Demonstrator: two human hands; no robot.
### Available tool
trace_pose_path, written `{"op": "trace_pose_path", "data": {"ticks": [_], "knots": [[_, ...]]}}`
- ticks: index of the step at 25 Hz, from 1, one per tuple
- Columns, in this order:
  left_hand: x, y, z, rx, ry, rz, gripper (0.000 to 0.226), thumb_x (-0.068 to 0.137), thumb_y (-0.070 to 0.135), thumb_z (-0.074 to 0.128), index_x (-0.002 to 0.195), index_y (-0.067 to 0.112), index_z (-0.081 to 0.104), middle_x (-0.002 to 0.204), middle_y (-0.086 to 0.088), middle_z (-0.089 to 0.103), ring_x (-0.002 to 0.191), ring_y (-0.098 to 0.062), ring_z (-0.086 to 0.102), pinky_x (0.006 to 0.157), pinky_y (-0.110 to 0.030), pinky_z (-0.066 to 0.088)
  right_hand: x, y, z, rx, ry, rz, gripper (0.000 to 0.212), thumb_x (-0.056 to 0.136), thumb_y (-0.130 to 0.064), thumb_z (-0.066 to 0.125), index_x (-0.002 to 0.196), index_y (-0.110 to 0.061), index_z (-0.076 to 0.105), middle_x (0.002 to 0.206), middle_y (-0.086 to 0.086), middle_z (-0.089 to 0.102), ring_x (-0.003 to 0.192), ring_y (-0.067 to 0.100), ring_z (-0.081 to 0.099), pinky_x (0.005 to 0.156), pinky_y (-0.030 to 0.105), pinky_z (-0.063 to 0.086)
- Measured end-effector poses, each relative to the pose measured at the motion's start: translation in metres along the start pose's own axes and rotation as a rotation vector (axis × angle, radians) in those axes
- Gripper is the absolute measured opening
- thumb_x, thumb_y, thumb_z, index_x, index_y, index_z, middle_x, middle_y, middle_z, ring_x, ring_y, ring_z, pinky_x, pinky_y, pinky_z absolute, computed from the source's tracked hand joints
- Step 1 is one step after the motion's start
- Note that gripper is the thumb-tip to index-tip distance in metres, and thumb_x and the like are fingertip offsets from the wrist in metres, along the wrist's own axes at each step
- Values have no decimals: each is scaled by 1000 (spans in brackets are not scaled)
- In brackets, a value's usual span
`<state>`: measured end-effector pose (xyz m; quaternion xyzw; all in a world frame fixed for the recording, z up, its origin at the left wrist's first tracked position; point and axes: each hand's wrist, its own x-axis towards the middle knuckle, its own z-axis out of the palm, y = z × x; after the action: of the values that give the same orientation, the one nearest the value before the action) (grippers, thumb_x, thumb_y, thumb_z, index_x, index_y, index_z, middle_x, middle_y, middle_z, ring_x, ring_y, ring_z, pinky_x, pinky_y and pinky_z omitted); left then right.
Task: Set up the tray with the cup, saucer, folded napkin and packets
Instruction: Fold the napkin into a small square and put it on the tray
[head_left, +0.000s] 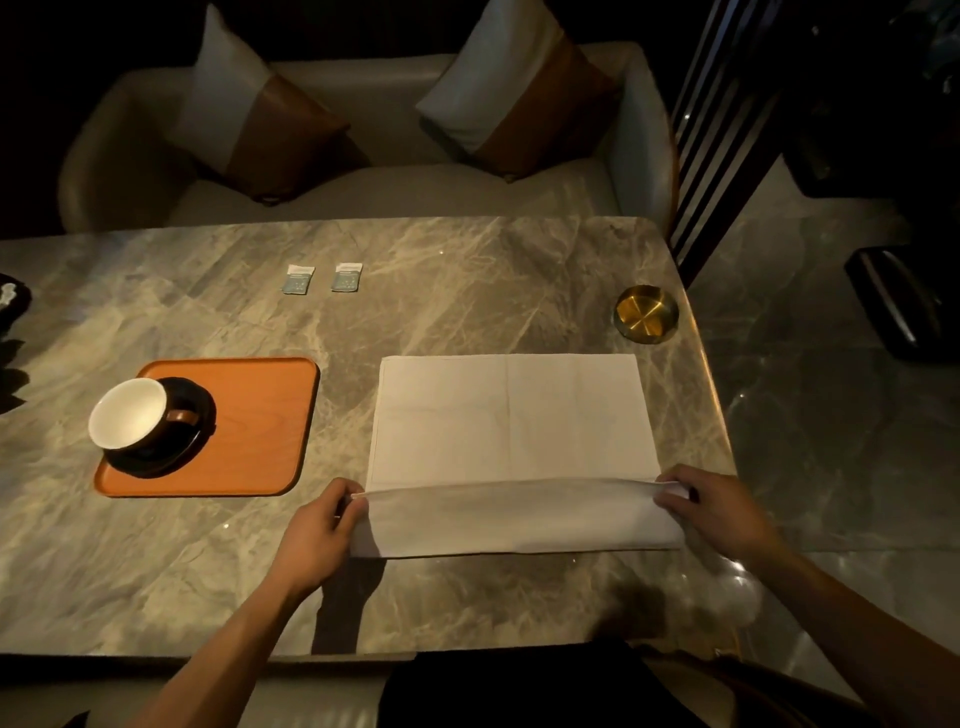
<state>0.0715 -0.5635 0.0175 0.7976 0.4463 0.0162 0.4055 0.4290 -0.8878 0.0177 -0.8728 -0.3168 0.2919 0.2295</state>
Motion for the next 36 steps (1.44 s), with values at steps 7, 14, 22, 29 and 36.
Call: {"op": "trace_pose_path", "data": {"ticks": [7, 14, 22, 29, 36], "knots": [[51, 1, -8, -51, -16, 32, 13, 101, 34, 50, 89, 33, 55, 79, 9, 64, 74, -11, 63, 62, -42, 53, 43, -15, -8, 32, 38, 78, 6, 91, -24, 67, 97, -23, 70, 89, 0, 70, 80, 19, 64, 75, 40, 53], [111, 7, -12, -69, -22, 74, 12, 102, 33, 48, 94, 37, 55, 88, 21, 67, 77, -5, 65, 66, -39, 55, 85, -28, -22, 63, 57, 107, 3, 93, -29, 64, 95, -28, 66, 90, -2, 67, 81, 14, 62, 67, 31, 48], [161, 29, -17, -51, 14, 64, 14, 101, 33, 49, 90, 40, 55, 83, 25, 67, 76, 3, 64, 64, -33, 52, 132, -42, -41, 128, 51, 77, 5, 93, -26, 63, 96, -24, 67, 87, -5, 66, 81, 9, 60, 61, 22, 41], [185, 38, -19, -77, -6, 29, 14, 102, 31, 50, 90, 30, 57, 84, 8, 70, 82, -9, 67, 72, -38, 56, 161, -40, -45, 154, 35, 95, 9, 93, -22, 65, 97, -15, 70, 89, 2, 70, 84, 17, 64, 66, 23, 45], [208, 37, -13, -25, -3, 4, 11, 101, 32, 50, 94, 27, 56, 86, 5, 69, 83, -13, 65, 74, -39, 53, 187, -34, -37, -16, 46, 70, 11, 92, -26, 65, 98, -17, 69, 89, 1, 66, 83, 19, 60, 69, 26, 41]]}}
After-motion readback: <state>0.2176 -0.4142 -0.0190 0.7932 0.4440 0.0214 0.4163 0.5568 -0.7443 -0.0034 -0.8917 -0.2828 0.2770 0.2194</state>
